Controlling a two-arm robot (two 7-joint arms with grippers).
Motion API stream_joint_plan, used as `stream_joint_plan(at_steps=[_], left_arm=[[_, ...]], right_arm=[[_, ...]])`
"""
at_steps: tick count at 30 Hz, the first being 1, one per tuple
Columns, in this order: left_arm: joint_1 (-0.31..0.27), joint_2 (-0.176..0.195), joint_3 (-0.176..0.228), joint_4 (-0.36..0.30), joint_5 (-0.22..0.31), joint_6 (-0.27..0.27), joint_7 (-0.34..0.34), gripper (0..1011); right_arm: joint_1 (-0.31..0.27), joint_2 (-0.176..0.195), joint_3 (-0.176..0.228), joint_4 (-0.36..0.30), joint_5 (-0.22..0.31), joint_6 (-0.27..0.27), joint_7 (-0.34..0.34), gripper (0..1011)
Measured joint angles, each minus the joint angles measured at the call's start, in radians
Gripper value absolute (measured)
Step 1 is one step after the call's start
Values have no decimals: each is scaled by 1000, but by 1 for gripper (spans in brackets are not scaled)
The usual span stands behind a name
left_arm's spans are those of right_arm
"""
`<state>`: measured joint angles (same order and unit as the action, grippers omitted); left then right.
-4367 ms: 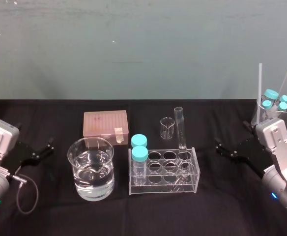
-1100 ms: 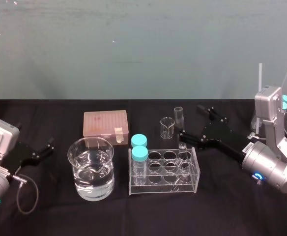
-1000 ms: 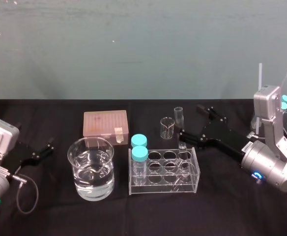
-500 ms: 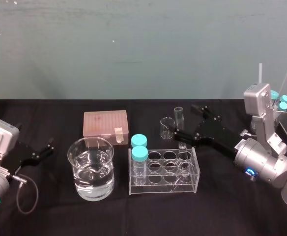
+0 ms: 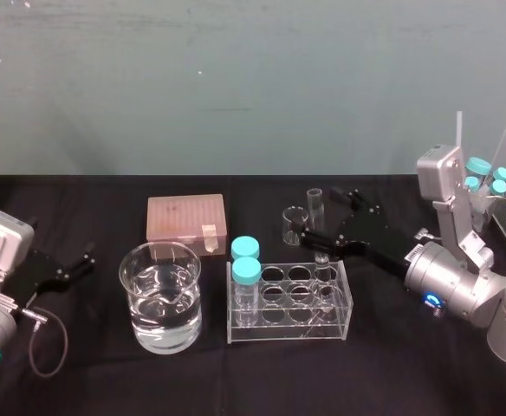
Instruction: Hold the test tube with one hand and immerse one end into the beaker, then return it to the test tube rack.
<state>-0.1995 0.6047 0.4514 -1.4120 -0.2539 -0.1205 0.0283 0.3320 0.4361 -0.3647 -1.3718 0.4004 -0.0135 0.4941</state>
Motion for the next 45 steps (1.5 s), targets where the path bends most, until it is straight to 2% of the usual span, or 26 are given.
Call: stream_joint_plan(at_steps=[17,45], left_arm=[[0,0,0,0,0,0,0,1000],[0,0,0,0,0,0,0,1000]], right_arm=[[31,-18,-18,39,-15,9,4,1002],[35,-22,-17,46,-21,17,1,1002]])
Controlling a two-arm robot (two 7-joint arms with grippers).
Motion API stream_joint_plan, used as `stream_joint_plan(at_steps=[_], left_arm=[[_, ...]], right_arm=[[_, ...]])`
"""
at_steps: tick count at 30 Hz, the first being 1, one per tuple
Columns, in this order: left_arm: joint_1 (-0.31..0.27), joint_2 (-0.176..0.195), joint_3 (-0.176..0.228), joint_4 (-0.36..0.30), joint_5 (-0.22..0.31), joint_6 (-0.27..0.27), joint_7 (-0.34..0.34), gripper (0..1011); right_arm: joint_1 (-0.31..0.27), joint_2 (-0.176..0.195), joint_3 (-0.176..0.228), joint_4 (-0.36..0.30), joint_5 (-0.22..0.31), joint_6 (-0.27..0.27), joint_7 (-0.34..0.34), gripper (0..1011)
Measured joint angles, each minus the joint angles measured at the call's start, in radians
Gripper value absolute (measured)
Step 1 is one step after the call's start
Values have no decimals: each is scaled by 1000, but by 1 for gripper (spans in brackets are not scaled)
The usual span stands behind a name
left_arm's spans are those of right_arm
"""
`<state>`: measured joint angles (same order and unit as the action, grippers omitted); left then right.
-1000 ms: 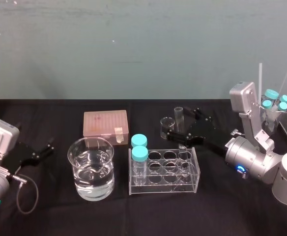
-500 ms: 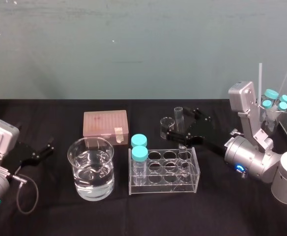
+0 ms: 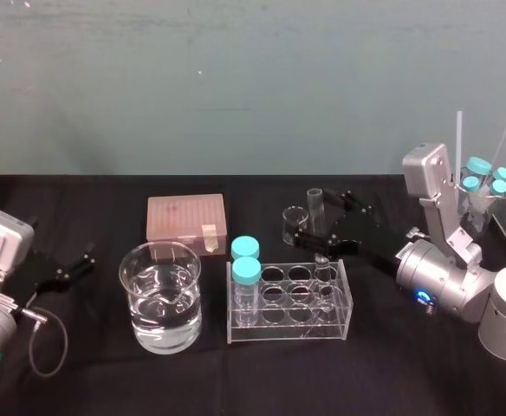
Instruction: Hold the test tube with one hand and immerse one end into the beaker, then return it to the test tube rack.
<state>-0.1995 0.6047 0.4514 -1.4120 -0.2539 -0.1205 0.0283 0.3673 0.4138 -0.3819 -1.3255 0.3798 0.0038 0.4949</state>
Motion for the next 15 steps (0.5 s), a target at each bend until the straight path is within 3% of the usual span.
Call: stream_joint_plan(at_steps=[15], left_arm=[[0,0,0,0,0,0,0,1000]], right_arm=[[0,0,0,0,1,-1,-1,1002]])
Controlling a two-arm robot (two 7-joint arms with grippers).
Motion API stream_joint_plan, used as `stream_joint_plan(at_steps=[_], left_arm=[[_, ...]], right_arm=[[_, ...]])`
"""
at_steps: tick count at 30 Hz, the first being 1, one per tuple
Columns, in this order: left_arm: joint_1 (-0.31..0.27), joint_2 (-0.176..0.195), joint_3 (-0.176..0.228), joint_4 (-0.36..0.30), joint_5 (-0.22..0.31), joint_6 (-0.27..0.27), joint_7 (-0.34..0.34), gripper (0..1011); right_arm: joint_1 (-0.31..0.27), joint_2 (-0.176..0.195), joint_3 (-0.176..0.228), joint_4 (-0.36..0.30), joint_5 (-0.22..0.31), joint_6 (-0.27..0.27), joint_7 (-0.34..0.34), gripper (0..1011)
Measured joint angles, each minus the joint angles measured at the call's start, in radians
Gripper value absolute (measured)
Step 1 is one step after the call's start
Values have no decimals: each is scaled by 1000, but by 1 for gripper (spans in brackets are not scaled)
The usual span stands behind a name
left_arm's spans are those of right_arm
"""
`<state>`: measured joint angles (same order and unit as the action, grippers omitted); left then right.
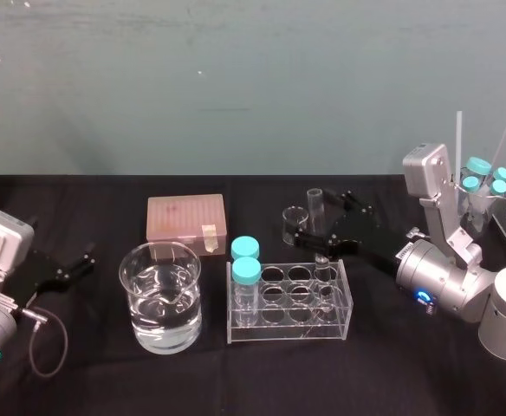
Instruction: Hold the test tube with one hand and immerse one end into the beaker, then return it to the test tube rack.
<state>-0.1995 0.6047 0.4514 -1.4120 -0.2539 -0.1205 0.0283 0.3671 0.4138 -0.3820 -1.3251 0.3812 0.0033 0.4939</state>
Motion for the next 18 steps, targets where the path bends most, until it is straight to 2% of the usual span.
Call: stream_joint_plan(at_steps=[6,10,18], left_arm=[[0,0,0,0,0,0,0,1000],[0,0,0,0,0,0,0,1000],[0,0,0,0,0,0,0,1000]], right_arm=[[0,0,0,0,1,0,0,990],[0,0,0,0,1,0,0,915],[0,0,0,0,1,0,0,664]])
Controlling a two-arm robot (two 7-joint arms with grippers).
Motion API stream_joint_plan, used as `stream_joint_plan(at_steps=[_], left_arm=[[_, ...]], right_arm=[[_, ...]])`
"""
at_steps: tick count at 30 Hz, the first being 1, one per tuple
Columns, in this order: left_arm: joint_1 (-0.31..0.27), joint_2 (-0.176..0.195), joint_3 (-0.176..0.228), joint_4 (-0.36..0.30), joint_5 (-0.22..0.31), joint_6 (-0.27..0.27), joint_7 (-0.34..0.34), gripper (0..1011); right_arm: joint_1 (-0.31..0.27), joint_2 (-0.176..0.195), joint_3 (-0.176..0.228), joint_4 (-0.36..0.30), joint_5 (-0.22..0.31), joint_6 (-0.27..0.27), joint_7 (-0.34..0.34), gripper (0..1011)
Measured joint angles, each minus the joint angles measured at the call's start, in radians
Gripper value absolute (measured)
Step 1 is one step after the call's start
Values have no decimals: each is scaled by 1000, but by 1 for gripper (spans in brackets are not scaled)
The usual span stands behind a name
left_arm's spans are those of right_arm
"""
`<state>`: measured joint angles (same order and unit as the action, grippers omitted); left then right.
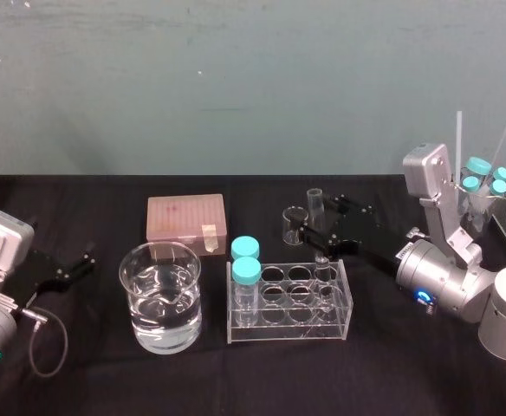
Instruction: Hold the test tube with one hand and immerse one end into the beaker, then return it to the test tube rack.
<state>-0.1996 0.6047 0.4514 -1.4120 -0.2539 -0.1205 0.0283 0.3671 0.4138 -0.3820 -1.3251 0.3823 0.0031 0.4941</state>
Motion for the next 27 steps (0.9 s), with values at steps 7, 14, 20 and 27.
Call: stream_joint_plan(at_steps=[7,14,20,27], left_arm=[[0,0,0,0,0,0,0,1000],[0,0,0,0,0,0,0,1000],[0,0,0,0,0,0,0,1000],[0,0,0,0,0,0,0,1000]], right_arm=[[0,0,0,0,0,0,0,448],[0,0,0,0,0,0,0,244],[0,0,0,0,0,0,0,242],[0,0,0,0,0,0,0,242]])
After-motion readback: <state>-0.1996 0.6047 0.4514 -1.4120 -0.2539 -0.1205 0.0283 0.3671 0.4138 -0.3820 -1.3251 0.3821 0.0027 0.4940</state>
